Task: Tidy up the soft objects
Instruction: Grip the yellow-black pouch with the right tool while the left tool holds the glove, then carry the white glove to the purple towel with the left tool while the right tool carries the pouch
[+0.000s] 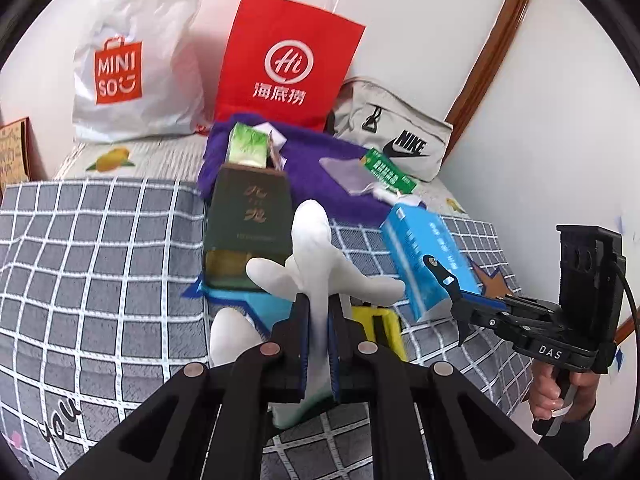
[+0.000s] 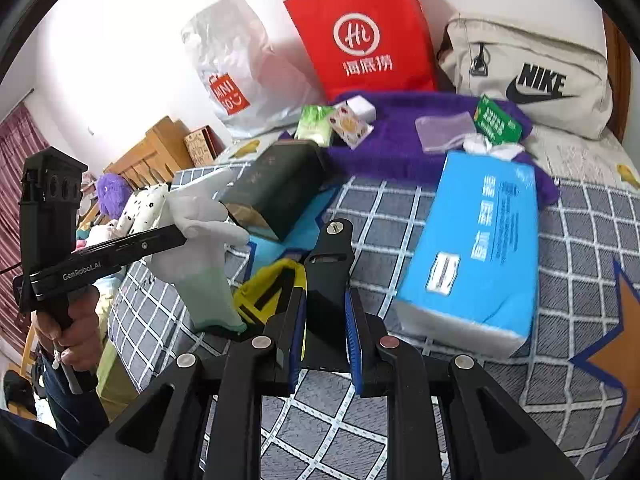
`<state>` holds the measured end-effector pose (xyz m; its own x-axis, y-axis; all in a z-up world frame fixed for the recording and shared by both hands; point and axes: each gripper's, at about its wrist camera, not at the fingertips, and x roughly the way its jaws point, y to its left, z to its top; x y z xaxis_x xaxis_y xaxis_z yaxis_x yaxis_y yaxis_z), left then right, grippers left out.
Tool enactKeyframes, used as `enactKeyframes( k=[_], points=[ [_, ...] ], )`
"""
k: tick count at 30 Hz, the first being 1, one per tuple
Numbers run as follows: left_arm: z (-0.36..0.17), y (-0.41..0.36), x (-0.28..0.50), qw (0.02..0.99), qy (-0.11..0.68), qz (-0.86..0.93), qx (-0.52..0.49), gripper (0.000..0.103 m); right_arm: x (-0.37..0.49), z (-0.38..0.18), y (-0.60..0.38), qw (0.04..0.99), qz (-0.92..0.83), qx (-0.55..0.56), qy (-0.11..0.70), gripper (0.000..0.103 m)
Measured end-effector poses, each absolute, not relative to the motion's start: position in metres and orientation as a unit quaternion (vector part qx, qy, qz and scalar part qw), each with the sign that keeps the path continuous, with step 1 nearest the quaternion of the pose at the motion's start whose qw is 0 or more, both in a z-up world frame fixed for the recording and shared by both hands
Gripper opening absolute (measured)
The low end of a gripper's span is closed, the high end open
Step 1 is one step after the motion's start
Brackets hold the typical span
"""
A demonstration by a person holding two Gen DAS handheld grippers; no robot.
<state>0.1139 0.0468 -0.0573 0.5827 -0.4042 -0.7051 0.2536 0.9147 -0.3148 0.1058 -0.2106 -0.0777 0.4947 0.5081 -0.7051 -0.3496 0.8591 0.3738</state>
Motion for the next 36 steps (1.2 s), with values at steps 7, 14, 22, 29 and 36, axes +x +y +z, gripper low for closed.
enactKeyframes(
  k=[7, 14, 22, 29, 36],
  points=[
    [-0.040, 0.038, 0.120, 0.889, 0.409, -0.188, -0.085, 0.009, 0.115, -0.061, -0.217, 0.870, 0.241, 0.081, 0.422, 0.019],
    [-0.024, 0.030, 0.133, 0.891, 0.405, -0.188, -0.076, 0.008, 0.131, -0.048, -0.227, 0.878, 0.230, 0.079, 0.413, 0.019],
    [-0.008, 0.023, 0.161, 0.893, 0.407, -0.180, -0.069, 0.009, 0.157, -0.033, -0.237, 0.885, 0.221, 0.077, 0.402, 0.019],
    [0.002, 0.020, 0.188, 0.894, 0.407, -0.175, -0.069, 0.009, 0.187, -0.024, -0.244, 0.889, 0.213, 0.081, 0.398, 0.019],
    [0.006, 0.025, 0.217, 0.894, 0.409, -0.164, -0.075, 0.009, 0.219, -0.019, -0.245, 0.891, 0.204, 0.083, 0.396, 0.019]
  ],
)
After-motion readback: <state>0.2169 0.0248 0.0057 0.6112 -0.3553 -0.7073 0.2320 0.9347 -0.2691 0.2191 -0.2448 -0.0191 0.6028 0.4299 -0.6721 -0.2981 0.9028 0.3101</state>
